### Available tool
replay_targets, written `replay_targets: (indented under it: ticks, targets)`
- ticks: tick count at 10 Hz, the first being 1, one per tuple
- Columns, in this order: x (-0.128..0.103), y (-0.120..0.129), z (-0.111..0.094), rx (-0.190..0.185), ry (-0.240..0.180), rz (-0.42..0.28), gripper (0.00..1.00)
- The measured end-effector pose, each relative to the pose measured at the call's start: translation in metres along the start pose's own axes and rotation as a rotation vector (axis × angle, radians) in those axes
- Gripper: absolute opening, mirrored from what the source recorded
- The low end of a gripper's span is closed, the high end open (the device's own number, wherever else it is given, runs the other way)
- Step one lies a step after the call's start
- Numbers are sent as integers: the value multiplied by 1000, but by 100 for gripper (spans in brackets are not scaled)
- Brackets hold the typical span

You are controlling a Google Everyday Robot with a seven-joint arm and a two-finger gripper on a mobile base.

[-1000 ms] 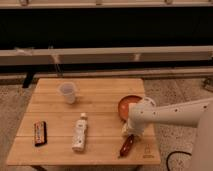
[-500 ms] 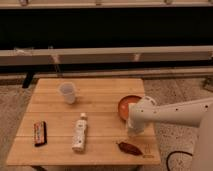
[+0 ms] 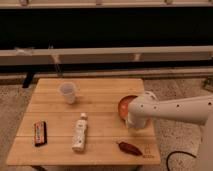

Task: Place the pepper in the ceramic bowl

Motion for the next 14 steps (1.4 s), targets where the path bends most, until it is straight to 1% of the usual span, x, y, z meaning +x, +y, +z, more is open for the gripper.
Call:
replay_targets:
  ticks: [1,2,3,4,5,6,7,8,9,11,14]
  targets:
    - [1,0,0,-2,3,-6,17]
    - [5,1,-1,-6,6,-32,25]
    - [15,6,-2,-10,13,-98,37]
    - [31,9,-4,-18,10,-180,48]
    - [45,11,-5,-22,8,-248,56]
    - [63,14,-9,-31,-5,-363,69]
    - [71,15,-11,-33,-14,-428,76]
    - [77,15,-13,-30,-24,-468,80]
    - [84,15,-15,-23,-35,-507,80]
    - [88,12,-19,-8,-54,-545,80]
    - [90,8,-20,22,-62,-598,80]
